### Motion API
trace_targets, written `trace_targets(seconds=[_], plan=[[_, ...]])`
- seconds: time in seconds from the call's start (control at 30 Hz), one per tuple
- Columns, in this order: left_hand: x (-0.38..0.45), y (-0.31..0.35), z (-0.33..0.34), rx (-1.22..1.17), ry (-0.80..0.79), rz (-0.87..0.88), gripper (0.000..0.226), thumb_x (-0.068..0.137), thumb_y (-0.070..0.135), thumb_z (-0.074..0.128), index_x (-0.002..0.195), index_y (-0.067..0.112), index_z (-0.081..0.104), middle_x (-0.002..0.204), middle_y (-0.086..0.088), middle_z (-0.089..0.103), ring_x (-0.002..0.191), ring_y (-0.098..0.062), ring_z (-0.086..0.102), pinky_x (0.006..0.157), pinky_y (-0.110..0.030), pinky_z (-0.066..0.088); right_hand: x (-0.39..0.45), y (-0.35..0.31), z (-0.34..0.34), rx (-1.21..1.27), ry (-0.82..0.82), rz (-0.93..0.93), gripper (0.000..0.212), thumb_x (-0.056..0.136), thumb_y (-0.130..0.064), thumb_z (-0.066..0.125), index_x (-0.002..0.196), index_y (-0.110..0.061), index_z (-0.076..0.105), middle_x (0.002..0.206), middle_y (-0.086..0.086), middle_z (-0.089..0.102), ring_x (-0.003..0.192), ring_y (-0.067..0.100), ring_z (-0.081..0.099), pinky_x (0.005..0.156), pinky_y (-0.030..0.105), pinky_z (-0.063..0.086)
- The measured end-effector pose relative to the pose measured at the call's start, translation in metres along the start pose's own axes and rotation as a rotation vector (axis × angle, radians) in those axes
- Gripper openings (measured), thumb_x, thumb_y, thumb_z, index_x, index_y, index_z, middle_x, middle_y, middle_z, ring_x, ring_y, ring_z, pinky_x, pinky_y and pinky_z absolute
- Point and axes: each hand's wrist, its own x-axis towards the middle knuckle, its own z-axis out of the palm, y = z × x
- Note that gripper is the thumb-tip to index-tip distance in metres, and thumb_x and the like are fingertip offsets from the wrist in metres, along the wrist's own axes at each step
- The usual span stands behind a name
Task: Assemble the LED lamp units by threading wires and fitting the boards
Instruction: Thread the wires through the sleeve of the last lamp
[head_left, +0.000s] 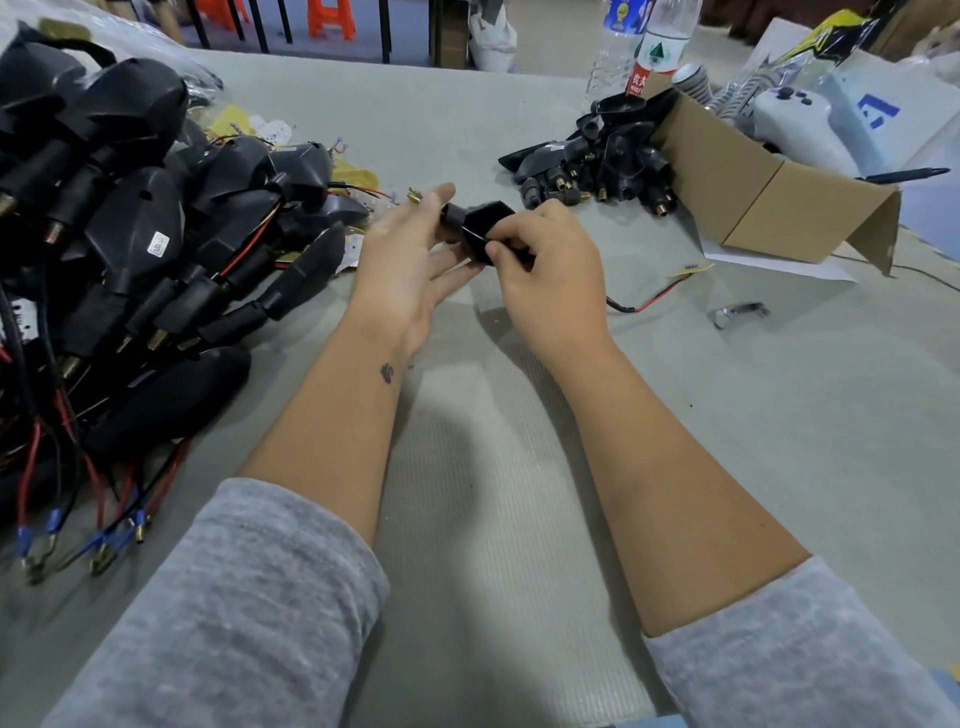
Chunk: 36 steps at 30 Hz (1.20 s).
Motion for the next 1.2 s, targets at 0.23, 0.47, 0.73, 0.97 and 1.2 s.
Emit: trace_targets(seconds=[0.23,0.47,0.73,0.97,1.2], plan=[[-0.004,0.000,0.001,0.055,0.017,0.114,0.027,0.106,0.028,0.036,0.094,0.017,0.059,0.101,-0.004,0.070,0.084,-0.022,0.069,0.087,-0.051,0.056,0.000,-0.001,0.000,-0.053,-0.034,-0.063,0.008,0.094,-0.013,0.057,0.093,-0.007,0.064,0.092,0.002,0.052,0.085,0.018,0.051,0.074,0.039,0.044],[-0.003,0.006,0.000,-0.031,0.125,0.224,0.028,0.106,0.027,0.033,0.090,0.016,0.053,0.100,-0.001,0.070,0.092,-0.019,0.069,0.087,-0.041,0.057,0.002,-0.002,0.000,-0.273,-0.079,-0.147,0.013,0.098,-0.019,0.049,0.100,-0.010,0.058,0.099,0.006,0.055,0.088,0.026,0.051,0.073,0.039,0.040],[0.001,0.010,-0.008,-0.122,0.166,0.265,0.025,0.105,0.028,0.040,0.099,0.013,0.060,0.099,-0.003,0.074,0.094,-0.019,0.070,0.089,-0.033,0.056,0.003,0.003,-0.002,-0.222,-0.099,-0.089,0.014,0.098,-0.015,0.049,0.102,-0.007,0.060,0.101,0.009,0.058,0.092,0.028,0.052,0.079,0.043,0.041],[0.003,0.010,-0.012,-0.205,0.153,0.223,0.023,0.103,0.028,0.045,0.098,0.013,0.061,0.097,-0.003,0.074,0.092,-0.016,0.070,0.086,-0.030,0.055,0.008,0.018,-0.021,-0.351,-0.113,-0.026,0.020,0.098,-0.022,0.050,0.103,-0.015,0.068,0.099,0.003,0.065,0.094,0.025,0.056,0.079,0.038,0.042],[0.002,0.013,-0.015,-0.271,0.182,0.310,0.023,0.104,0.026,0.044,0.099,0.009,0.060,0.098,-0.005,0.071,0.091,-0.018,0.067,0.092,-0.032,0.054,0.008,0.024,-0.023,-0.463,-0.137,0.061,0.022,0.098,-0.026,0.048,0.089,-0.017,0.066,0.089,0.003,0.064,0.087,0.028,0.056,0.067,0.037,0.041]])
